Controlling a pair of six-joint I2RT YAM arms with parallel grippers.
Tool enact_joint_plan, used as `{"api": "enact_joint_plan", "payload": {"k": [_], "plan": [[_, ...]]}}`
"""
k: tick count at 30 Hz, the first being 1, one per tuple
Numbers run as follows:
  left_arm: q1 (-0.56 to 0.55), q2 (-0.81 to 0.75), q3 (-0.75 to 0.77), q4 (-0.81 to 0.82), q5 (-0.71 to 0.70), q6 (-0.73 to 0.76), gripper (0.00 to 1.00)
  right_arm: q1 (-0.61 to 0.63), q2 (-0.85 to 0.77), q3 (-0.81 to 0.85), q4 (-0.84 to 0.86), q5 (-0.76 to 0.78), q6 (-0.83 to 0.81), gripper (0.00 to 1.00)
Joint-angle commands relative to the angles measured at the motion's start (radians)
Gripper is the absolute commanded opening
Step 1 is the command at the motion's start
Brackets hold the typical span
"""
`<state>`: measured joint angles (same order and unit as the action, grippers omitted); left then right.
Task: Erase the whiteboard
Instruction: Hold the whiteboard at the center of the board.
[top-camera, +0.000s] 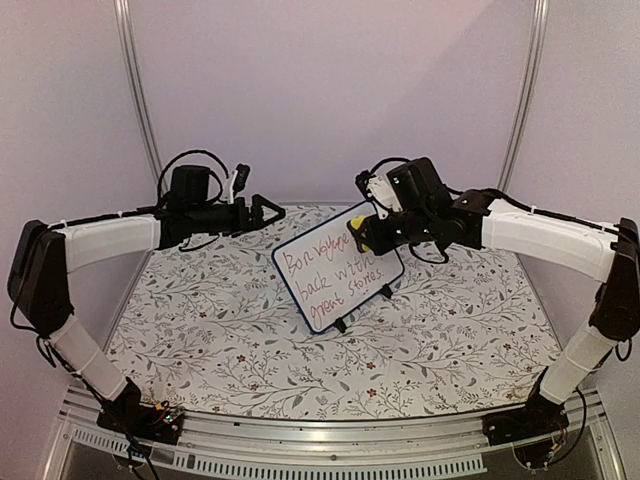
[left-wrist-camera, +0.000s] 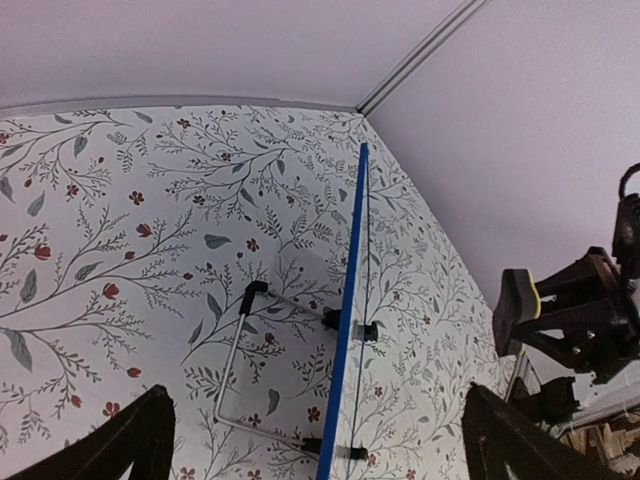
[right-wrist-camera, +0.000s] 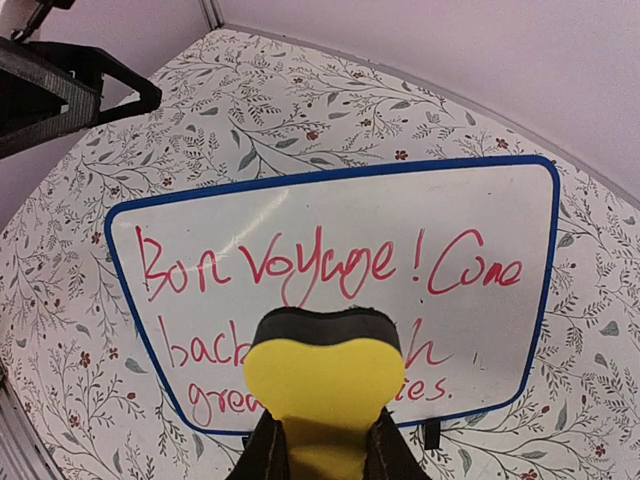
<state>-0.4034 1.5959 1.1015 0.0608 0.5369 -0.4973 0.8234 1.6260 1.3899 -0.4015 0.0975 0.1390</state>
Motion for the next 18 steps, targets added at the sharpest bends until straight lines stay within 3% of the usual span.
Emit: {"api": "enact_joint_plan", "payload": {"k": [1, 10, 18], "plan": [[0.013, 0.026, 0.005, 0.028, 0.024, -0.012, 1.00, -0.002, 0.038, 0.014, -0.017, -0.043, 0.014, 0.15], [0.007, 0.032, 0.008, 0.010, 0.036, 0.005, 0.98, 0.052, 0.039, 0.046, -0.014, -0.009, -0.012, 0.16], [-0.022, 0.015, 0.027, -0.031, 0.046, 0.008, 0.77, 0.075, 0.065, 0.055, 0.003, -0.003, -0.020, 0.16]]}}
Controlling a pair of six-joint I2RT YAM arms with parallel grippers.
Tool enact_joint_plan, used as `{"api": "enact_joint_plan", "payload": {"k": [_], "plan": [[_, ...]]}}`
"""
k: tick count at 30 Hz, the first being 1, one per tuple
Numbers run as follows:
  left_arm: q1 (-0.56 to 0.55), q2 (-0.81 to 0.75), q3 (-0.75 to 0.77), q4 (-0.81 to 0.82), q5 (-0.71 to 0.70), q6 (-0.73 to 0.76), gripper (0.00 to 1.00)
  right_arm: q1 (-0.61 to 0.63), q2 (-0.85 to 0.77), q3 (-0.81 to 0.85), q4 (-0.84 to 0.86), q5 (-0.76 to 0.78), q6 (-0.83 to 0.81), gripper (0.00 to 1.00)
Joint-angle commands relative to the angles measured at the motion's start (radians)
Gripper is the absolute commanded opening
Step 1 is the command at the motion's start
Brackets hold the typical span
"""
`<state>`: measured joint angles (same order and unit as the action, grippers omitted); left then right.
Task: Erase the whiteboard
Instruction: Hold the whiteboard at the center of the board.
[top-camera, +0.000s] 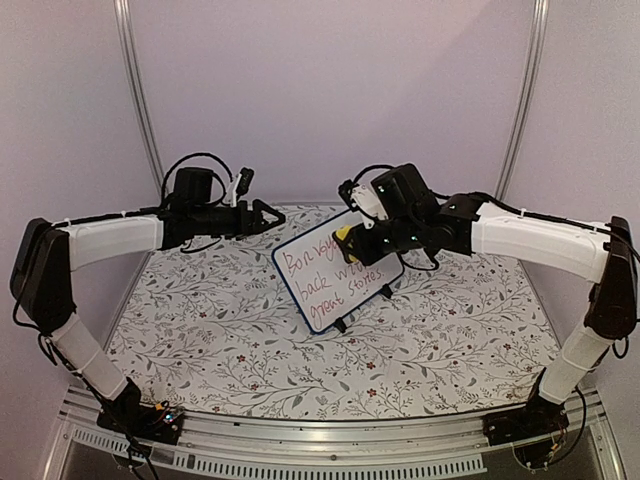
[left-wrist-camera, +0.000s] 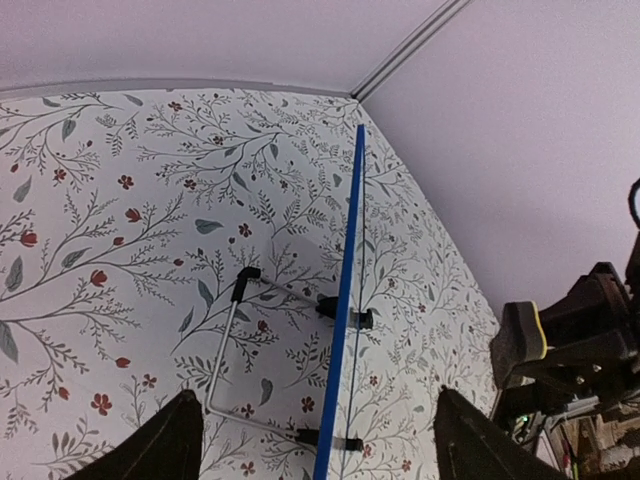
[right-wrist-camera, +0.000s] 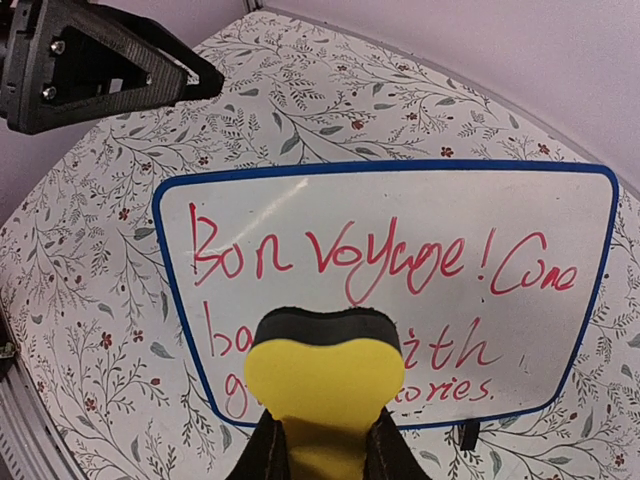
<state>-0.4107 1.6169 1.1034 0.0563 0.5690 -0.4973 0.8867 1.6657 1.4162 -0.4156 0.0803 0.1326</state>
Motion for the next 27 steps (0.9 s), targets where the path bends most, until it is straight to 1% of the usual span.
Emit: {"api": "enact_joint_plan", "payload": {"k": [1, 3, 5, 8, 13, 16, 18, 21, 25, 27], "plan": [[-0.015, -0.007, 0.027, -0.032, 0.013, 0.008, 0.76, 0.012, 0.028, 0.030, 0.016, 0.014, -0.014, 0.16], [-0.016, -0.011, 0.033, -0.048, -0.004, 0.013, 0.72, 0.014, 0.031, 0.033, 0.013, 0.003, -0.015, 0.16], [-0.019, -0.015, 0.040, -0.103, -0.041, 0.015, 0.69, 0.015, 0.031, 0.033, 0.017, -0.006, -0.016, 0.16], [-0.029, -0.027, 0.046, -0.174, -0.075, 0.015, 0.68, 0.017, 0.035, 0.036, 0.030, -0.010, -0.027, 0.16], [-0.033, -0.079, -0.015, -0.173, -0.076, 0.014, 0.62, 0.018, 0.068, 0.079, 0.030, -0.011, -0.057, 0.16], [-0.032, -0.104, -0.061, -0.129, -0.032, 0.052, 0.60, 0.018, 0.099, 0.119, 0.029, -0.014, -0.069, 0.16], [-0.030, -0.105, -0.084, -0.104, -0.031, 0.070, 0.53, 0.020, 0.119, 0.151, 0.029, -0.022, -0.074, 0.16], [-0.026, -0.068, -0.084, -0.092, 0.002, 0.083, 0.42, 0.020, 0.146, 0.195, 0.034, -0.045, -0.080, 0.17], [-0.024, 0.012, -0.067, -0.085, 0.107, 0.057, 0.32, 0.020, 0.181, 0.233, 0.042, -0.069, -0.084, 0.17], [-0.024, 0.033, -0.063, -0.082, 0.131, 0.046, 0.26, 0.020, 0.199, 0.250, 0.038, -0.070, -0.084, 0.17]]}}
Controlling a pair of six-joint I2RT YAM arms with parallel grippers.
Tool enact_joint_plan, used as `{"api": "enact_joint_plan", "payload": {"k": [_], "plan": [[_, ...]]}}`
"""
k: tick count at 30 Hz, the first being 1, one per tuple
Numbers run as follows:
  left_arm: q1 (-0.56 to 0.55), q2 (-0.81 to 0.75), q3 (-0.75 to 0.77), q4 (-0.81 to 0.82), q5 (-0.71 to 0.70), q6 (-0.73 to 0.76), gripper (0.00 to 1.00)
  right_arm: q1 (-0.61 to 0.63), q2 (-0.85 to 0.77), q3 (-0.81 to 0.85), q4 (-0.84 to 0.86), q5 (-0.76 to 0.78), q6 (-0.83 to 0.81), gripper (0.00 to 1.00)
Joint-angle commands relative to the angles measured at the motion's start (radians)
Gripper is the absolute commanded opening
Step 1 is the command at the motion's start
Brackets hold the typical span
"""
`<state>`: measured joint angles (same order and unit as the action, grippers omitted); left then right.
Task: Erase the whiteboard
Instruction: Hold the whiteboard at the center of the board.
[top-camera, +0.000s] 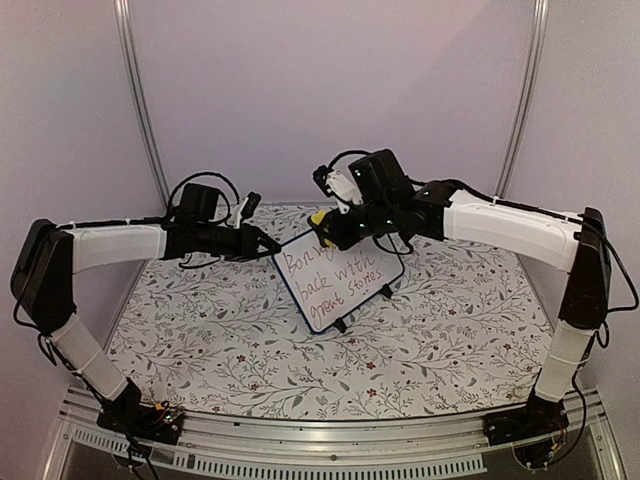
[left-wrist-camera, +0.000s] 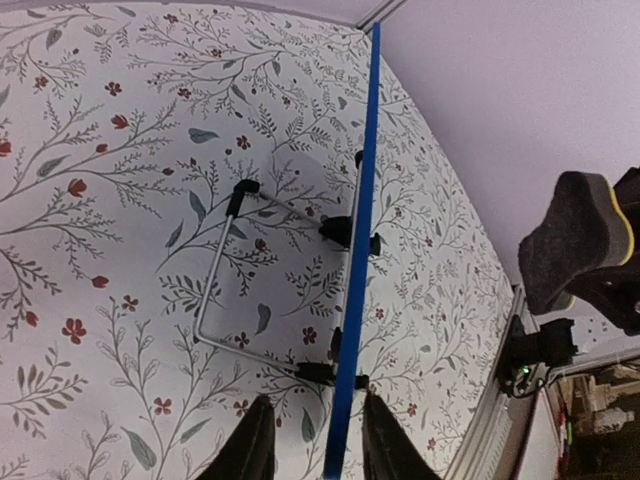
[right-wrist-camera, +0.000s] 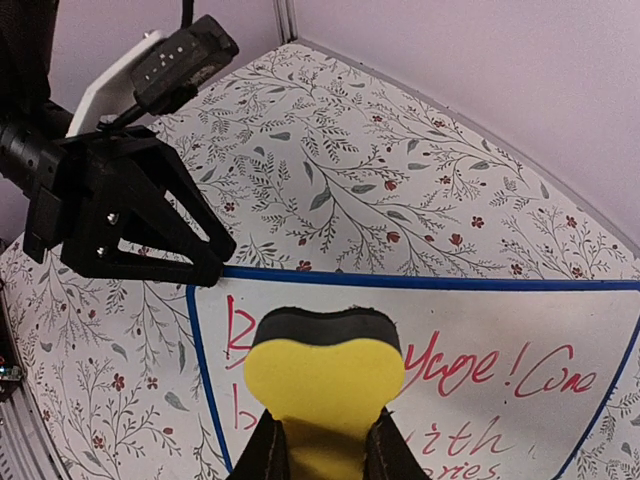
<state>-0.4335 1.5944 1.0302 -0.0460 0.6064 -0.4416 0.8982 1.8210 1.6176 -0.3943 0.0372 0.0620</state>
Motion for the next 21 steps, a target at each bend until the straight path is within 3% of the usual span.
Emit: {"api": "enact_joint_plan", "payload": {"k": [1, 8, 21], "plan": [[-0.001, 0.058, 0.010, 0.017, 0.093, -0.013, 0.23, 0.008, 0.055, 0.054, 0.015, -0.043, -0.014, 0.17], [0.001, 0.045, 0.022, -0.026, 0.037, 0.006, 0.21, 0.014, 0.079, 0.058, 0.000, -0.067, -0.013, 0.17], [0.021, 0.004, 0.020, -0.012, 0.069, -0.013, 0.24, 0.036, 0.101, 0.056, 0.005, -0.064, -0.015, 0.17]]}}
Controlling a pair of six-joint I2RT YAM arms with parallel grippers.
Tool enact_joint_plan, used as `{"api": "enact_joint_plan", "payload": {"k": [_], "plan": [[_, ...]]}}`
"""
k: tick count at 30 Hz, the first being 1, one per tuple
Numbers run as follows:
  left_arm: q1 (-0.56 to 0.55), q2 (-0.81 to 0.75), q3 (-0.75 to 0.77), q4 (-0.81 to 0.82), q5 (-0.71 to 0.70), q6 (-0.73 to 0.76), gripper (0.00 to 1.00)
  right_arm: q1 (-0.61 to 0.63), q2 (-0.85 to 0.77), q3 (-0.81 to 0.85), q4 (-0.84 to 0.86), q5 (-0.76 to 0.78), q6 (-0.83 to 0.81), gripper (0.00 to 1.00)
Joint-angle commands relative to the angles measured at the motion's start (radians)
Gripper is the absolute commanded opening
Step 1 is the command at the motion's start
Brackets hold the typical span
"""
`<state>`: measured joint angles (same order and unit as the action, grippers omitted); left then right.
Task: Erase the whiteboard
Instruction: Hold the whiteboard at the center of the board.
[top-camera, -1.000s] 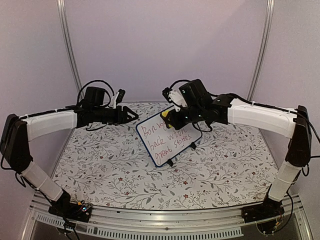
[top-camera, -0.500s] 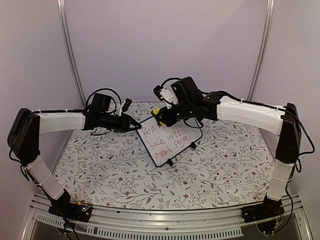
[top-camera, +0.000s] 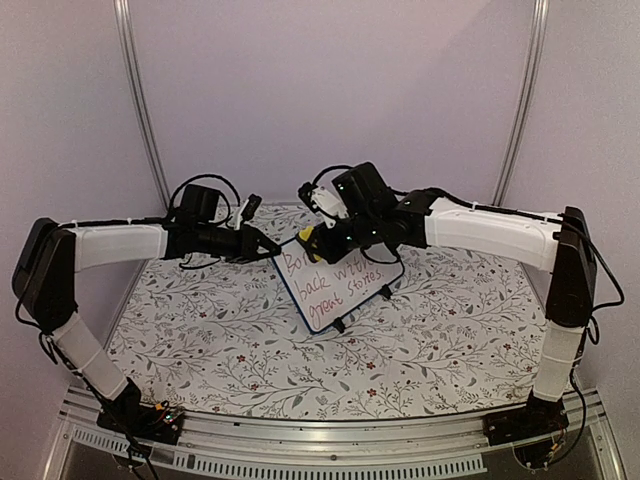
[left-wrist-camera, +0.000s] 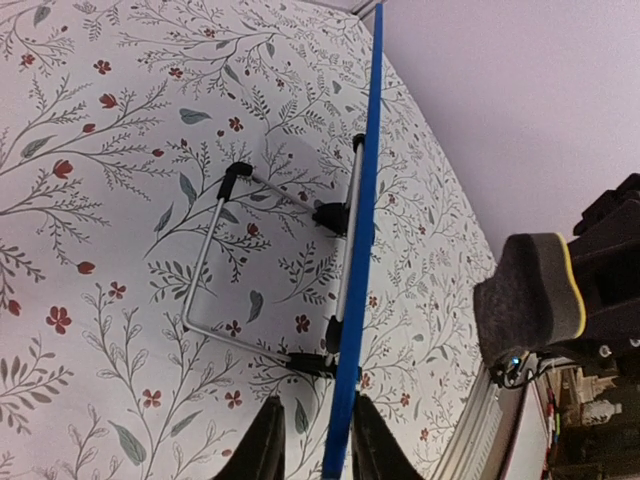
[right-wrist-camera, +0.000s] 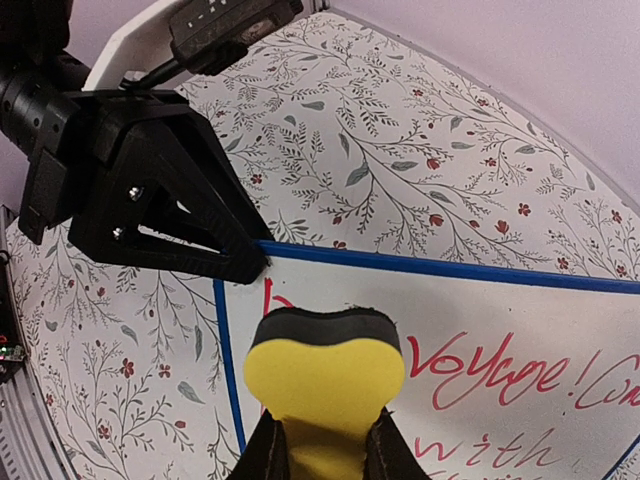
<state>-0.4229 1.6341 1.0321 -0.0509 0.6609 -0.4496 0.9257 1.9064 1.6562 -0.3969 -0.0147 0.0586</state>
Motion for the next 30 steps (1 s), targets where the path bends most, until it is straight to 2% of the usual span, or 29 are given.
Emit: {"api": "enact_joint_plan", "payload": {"k": [1, 4, 10, 16, 30], "plan": [[0.010, -0.036, 0.018, -0.008, 0.017, -0.007, 0.24, 0.009, 0.018, 0.017, 0.007, -0.016, -0.011, 0.17], [0.010, -0.032, 0.018, -0.011, 0.018, -0.009, 0.23, 0.011, 0.024, 0.023, 0.003, -0.022, -0.008, 0.18], [0.009, -0.026, 0.025, -0.026, 0.022, -0.005, 0.11, 0.018, 0.051, 0.052, -0.027, -0.011, -0.006, 0.18], [0.008, -0.025, 0.026, -0.027, 0.021, -0.006, 0.05, 0.019, 0.067, 0.072, -0.036, -0.002, -0.003, 0.18], [0.007, -0.026, 0.020, -0.017, 0.024, -0.013, 0.04, 0.026, 0.134, 0.140, -0.085, 0.008, 0.004, 0.19]]}}
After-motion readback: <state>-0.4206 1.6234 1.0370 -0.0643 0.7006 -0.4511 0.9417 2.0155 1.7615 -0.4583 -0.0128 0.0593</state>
